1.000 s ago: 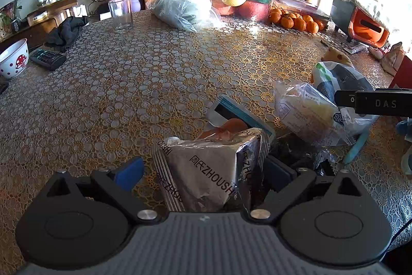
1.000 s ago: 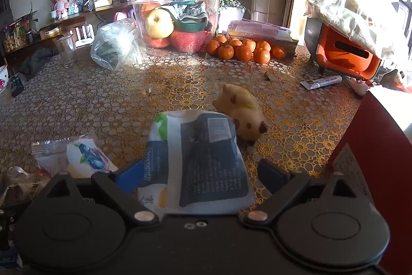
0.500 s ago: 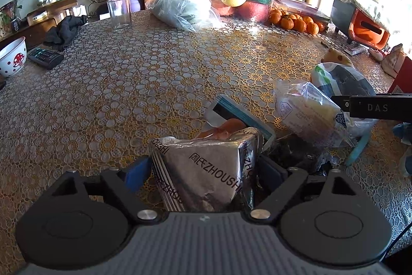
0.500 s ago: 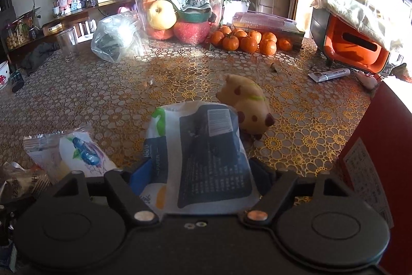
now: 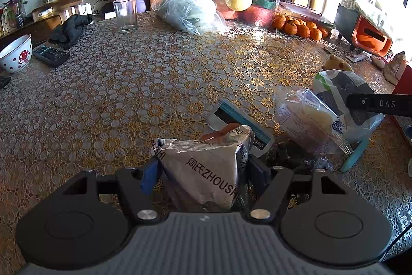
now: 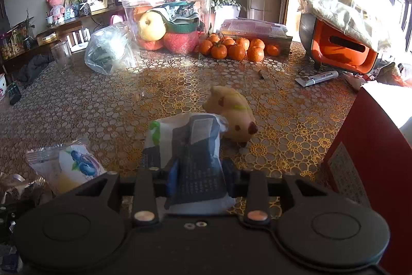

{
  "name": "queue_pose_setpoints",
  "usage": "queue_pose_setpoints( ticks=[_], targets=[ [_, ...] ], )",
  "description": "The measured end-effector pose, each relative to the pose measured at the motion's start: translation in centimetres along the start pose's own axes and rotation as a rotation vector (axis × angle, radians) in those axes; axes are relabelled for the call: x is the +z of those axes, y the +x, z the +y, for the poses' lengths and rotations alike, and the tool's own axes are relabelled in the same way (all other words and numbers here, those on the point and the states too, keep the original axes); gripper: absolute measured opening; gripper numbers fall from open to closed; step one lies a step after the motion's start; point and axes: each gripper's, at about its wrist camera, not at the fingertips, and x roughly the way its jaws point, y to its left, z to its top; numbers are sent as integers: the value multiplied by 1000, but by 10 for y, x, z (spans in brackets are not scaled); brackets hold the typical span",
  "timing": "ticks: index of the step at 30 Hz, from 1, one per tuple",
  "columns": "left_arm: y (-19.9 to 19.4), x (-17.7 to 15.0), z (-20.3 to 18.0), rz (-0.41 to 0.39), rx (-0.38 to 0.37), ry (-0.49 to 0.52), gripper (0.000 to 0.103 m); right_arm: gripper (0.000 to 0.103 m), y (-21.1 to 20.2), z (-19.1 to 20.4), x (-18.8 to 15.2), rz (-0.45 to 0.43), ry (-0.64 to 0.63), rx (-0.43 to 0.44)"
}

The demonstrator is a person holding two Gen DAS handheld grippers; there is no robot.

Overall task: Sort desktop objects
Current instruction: 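Grasp the silver foil bag with left tool while right tool grasps white plastic bag, then carry foil bag with left tool while right tool carries white bag to red box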

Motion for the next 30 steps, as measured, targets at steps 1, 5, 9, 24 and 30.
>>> queue_pose_setpoints(
  ticks=[1, 5, 9, 24, 30],
  targets=[
    [-1, 1, 0, -1, 4, 0, 68, 29, -2, 0, 0, -2, -1, 1],
    [-6, 1, 1, -9, 13, -5, 67, 24, -9, 0, 2, -11, -8, -2],
    [-12, 3, 1, -20, 14, -7, 66, 20, -16, 1, 3, -22, -12, -5],
    [-38, 15, 0, -63, 18, -12, 65, 14, -52, -6, 16, -75, 9, 32],
    [-56, 20, -6, -84, 8, -2, 64, 14, -74, -9, 19, -97, 29, 52]
  ],
)
